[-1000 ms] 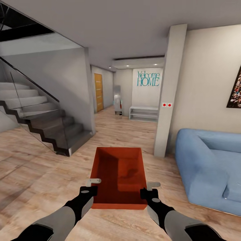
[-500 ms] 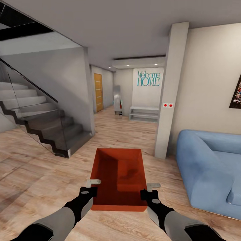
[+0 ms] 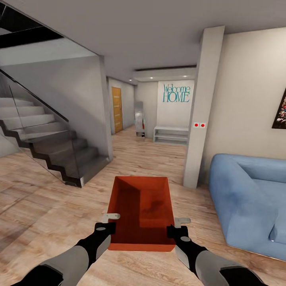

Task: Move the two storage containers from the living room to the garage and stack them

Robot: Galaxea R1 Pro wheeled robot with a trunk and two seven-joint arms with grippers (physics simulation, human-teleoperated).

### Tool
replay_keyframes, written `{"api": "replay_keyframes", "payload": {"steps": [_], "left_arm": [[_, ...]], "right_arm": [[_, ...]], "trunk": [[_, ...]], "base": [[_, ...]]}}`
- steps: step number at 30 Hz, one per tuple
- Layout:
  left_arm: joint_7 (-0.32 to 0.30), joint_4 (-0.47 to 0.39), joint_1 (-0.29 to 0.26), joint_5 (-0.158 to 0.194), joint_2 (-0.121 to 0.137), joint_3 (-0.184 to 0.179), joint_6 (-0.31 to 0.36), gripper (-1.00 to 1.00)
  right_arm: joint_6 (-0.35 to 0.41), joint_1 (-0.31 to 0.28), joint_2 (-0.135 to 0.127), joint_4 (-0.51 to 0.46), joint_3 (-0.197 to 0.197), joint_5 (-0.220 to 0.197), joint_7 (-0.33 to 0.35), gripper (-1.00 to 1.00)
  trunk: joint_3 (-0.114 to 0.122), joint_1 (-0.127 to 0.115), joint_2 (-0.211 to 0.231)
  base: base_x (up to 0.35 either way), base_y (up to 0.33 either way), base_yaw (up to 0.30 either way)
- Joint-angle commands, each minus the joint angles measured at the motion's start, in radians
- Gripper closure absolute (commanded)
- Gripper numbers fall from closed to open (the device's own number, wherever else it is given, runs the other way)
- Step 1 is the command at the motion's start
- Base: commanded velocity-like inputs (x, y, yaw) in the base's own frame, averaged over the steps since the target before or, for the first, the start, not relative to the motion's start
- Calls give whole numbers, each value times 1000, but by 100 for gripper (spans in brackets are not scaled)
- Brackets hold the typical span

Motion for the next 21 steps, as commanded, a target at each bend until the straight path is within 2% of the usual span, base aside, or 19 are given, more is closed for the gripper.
{"api": "replay_keyframes", "payload": {"steps": [1,10,16,17,21], "left_arm": [[6,-8,-1,2,1,-3,6,100],[7,-6,-1,8,1,-7,6,100],[6,-5,-1,8,1,-7,6,100],[6,-14,-1,-107,1,103,6,100],[6,-14,-1,-107,1,103,6,100]], "right_arm": [[-3,0,-5,4,8,-3,-9,100],[-2,0,-4,4,-65,74,-11,100],[-2,0,-3,4,-134,143,-11,100],[-2,0,-5,4,64,-52,-11,100],[-2,0,-5,4,64,-53,-13,100]], "trunk": [[-1,0,-1],[-1,0,-1],[-1,0,-1],[-1,0,-1],[-1,0,-1]], "base": [[0,0,0],[3,0,0],[200,0,0],[298,0,0],[312,0,0]]}}
